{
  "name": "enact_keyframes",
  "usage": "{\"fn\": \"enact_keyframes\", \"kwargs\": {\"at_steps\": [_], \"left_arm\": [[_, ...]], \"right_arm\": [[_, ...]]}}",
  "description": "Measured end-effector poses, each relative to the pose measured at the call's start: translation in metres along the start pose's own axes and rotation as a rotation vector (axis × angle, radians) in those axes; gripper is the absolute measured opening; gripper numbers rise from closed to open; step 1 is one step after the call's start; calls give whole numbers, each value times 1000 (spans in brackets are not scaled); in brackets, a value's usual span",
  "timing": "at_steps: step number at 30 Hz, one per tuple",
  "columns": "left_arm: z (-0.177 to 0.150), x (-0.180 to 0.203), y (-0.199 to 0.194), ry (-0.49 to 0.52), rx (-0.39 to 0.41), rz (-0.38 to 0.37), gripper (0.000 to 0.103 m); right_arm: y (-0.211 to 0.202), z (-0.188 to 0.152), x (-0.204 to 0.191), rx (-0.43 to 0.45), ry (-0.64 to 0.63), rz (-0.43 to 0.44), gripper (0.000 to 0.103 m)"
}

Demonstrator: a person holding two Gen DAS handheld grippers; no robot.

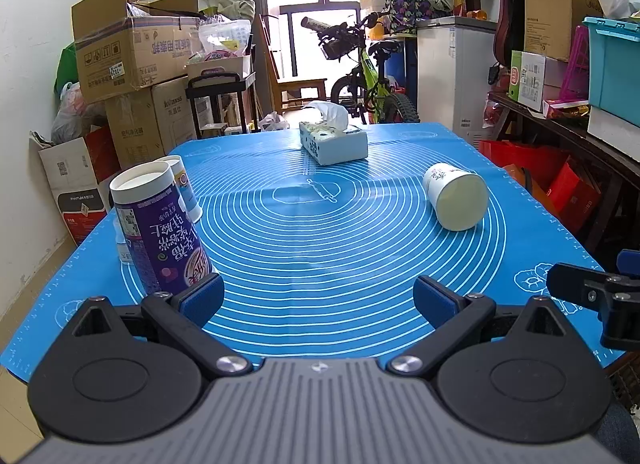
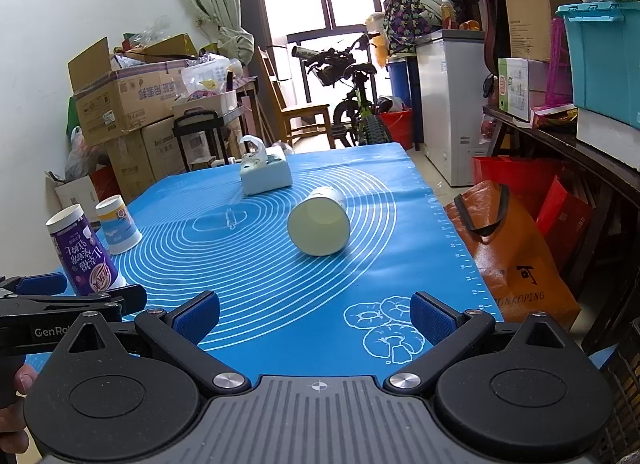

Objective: Flip cup upside down

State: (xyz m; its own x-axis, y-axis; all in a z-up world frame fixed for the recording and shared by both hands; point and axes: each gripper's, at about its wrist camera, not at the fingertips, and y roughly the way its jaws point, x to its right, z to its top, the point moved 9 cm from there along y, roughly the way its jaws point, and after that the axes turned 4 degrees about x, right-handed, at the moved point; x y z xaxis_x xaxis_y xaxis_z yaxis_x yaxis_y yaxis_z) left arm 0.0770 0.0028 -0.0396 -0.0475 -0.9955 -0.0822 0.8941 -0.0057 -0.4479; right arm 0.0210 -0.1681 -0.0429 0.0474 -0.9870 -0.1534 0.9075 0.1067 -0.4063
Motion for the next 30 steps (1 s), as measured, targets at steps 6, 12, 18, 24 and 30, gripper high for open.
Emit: {"fn": "enact_keyframes", "kwargs": {"at_steps": [6,12,18,24,30], "left_arm": [[-1,0,0,0,0,0,100],[-1,0,0,0,0,1,100],[0,0,1,1,-3,-2,100],[11,1,8,9,-5,-16,100],[27,18,30,30,-14,-44,100]], "right_arm": [[-1,1,0,0,-2,-1,100],[1,0,0,-4,1,1,100],[3,0,-1,-3,2,1,100],[12,9,7,-3,7,0,100],[23,28,21,9,20,-15,100]]}}
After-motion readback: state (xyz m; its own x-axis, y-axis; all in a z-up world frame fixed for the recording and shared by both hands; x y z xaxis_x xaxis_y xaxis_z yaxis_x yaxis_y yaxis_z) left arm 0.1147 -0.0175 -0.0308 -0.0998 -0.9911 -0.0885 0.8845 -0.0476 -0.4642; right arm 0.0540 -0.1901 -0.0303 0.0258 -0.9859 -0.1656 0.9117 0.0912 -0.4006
